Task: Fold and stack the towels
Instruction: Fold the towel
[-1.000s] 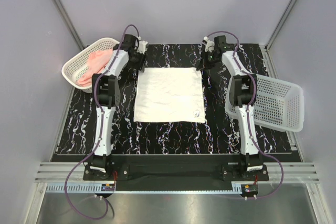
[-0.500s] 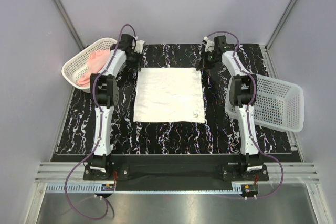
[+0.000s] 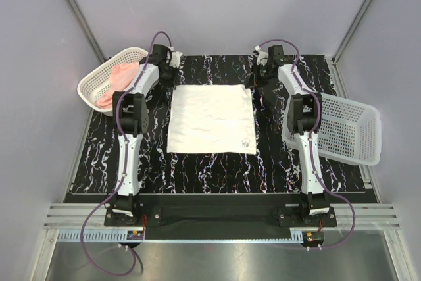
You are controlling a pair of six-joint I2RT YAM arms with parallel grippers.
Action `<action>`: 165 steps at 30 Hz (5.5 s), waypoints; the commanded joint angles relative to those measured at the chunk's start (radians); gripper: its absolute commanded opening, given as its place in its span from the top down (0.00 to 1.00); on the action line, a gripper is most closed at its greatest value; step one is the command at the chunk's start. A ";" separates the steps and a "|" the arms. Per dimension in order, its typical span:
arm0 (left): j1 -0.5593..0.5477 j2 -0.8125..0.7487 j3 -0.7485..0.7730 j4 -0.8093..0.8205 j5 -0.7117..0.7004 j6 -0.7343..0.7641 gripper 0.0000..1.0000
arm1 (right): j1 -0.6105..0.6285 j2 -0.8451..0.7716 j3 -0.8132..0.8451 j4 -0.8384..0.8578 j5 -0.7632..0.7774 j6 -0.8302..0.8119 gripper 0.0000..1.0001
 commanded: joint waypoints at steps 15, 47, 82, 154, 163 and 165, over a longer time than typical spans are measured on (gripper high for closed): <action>-0.011 -0.289 -0.270 0.309 -0.035 -0.063 1.00 | -0.001 -0.252 -0.200 0.167 0.046 -0.082 1.00; -0.011 -0.617 -0.638 0.423 -0.014 -0.121 1.00 | 0.001 -0.701 -0.825 0.409 0.005 -0.124 1.00; -0.013 -1.031 -1.322 0.116 0.034 -0.310 0.95 | 0.134 -1.102 -1.500 0.226 0.114 0.278 0.87; -0.112 -0.991 -1.266 0.118 -0.072 -0.464 1.00 | 0.280 -1.098 -1.489 0.202 0.347 0.407 0.95; -0.111 -1.041 -1.185 -0.019 -0.184 -0.456 1.00 | 0.280 -1.213 -1.506 0.156 0.283 0.442 1.00; -0.109 -1.028 -1.213 -0.002 -0.189 -0.453 1.00 | 0.280 -1.220 -1.576 0.208 0.260 0.464 1.00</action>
